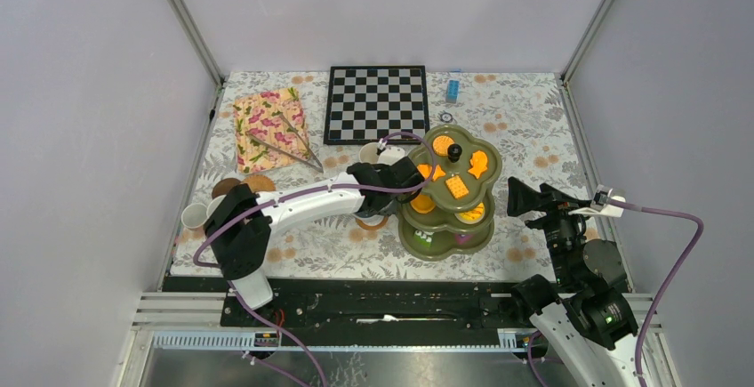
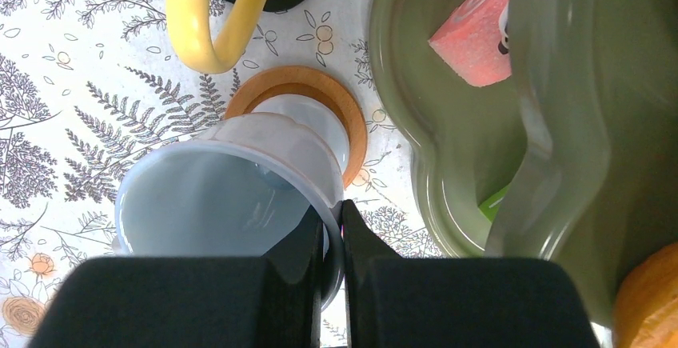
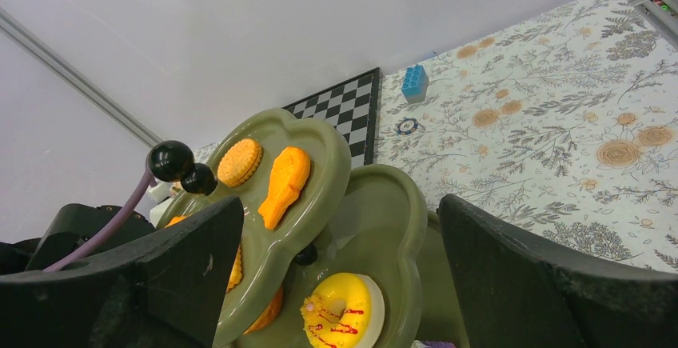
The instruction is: Serve the afternoon tea
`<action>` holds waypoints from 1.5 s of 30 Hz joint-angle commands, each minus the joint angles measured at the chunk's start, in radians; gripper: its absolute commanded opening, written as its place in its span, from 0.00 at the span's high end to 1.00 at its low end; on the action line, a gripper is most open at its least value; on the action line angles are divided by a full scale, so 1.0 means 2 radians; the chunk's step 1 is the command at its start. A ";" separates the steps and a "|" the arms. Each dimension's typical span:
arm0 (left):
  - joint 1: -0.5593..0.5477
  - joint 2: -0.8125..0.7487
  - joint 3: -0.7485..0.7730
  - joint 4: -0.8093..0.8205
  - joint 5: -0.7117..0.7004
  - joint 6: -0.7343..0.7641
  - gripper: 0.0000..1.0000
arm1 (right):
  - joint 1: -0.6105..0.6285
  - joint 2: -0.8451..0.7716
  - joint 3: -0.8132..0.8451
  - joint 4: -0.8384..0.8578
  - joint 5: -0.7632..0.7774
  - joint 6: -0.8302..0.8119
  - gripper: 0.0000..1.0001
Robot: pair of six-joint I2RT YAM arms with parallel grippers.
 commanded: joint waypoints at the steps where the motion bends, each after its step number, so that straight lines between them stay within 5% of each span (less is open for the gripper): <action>1: 0.000 0.005 0.017 -0.006 -0.019 -0.002 0.94 | 0.002 -0.001 0.006 0.012 0.009 -0.003 0.02; 29: 0.000 0.008 -0.003 -0.004 -0.018 -0.013 0.89 | 0.002 0.002 0.006 0.013 0.006 0.000 0.02; 45: 0.000 0.001 0.006 -0.010 -0.022 -0.010 0.67 | 0.002 0.001 0.004 0.012 0.006 -0.002 0.02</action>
